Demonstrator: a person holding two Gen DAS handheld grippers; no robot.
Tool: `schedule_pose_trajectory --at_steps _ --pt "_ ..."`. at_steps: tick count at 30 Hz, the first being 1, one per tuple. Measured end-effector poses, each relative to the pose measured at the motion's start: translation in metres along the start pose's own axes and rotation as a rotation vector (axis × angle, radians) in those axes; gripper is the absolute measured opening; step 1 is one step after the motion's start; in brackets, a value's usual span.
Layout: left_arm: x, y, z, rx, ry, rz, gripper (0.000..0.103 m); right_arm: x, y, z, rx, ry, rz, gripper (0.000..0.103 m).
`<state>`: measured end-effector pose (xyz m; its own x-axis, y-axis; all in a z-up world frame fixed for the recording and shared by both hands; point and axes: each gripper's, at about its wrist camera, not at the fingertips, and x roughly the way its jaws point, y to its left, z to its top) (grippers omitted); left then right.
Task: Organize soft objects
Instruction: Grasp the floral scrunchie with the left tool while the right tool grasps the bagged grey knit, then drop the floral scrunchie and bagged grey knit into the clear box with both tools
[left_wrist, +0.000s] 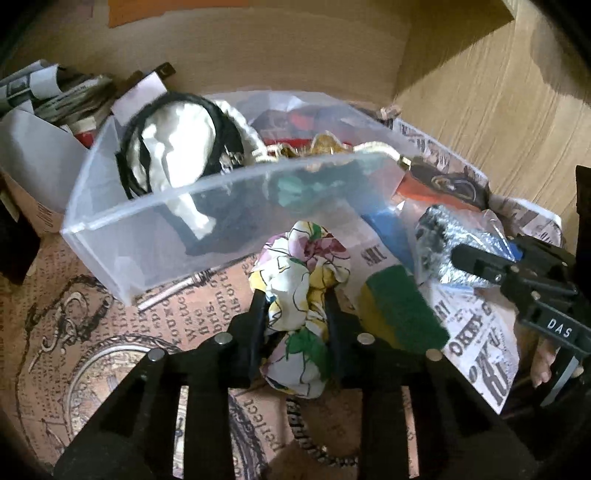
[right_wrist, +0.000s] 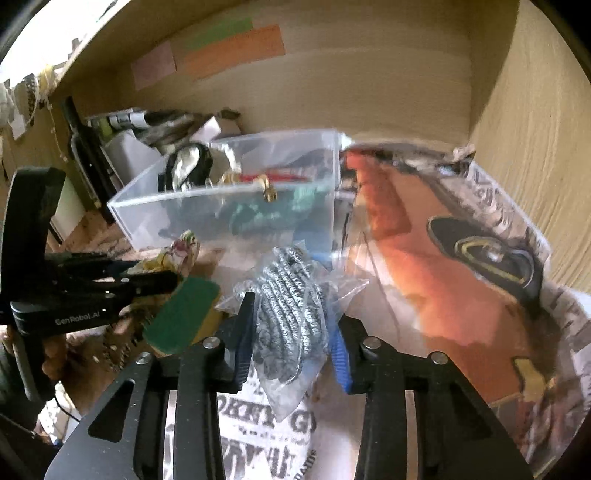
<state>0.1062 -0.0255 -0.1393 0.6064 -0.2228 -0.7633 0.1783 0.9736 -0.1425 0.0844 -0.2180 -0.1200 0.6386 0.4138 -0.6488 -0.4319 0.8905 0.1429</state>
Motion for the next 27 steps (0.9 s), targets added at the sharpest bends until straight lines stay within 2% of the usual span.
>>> schedule_pose_trajectory --at_steps 11,18,23,27 --pt "-0.062 0.005 0.021 -0.018 -0.187 0.008 0.028 -0.032 0.008 0.039 -0.017 -0.173 0.015 0.033" --pt "-0.087 0.018 0.042 -0.052 -0.283 0.040 0.028 -0.034 0.021 0.069 -0.053 -0.267 0.044 0.033" --pt "-0.094 0.032 0.053 -0.072 -0.312 0.070 0.028 -0.024 0.030 0.087 -0.077 -0.291 0.061 0.033" --pt "-0.088 0.042 0.064 -0.088 -0.307 0.087 0.028 -0.007 0.037 0.097 -0.090 -0.275 0.063 0.033"
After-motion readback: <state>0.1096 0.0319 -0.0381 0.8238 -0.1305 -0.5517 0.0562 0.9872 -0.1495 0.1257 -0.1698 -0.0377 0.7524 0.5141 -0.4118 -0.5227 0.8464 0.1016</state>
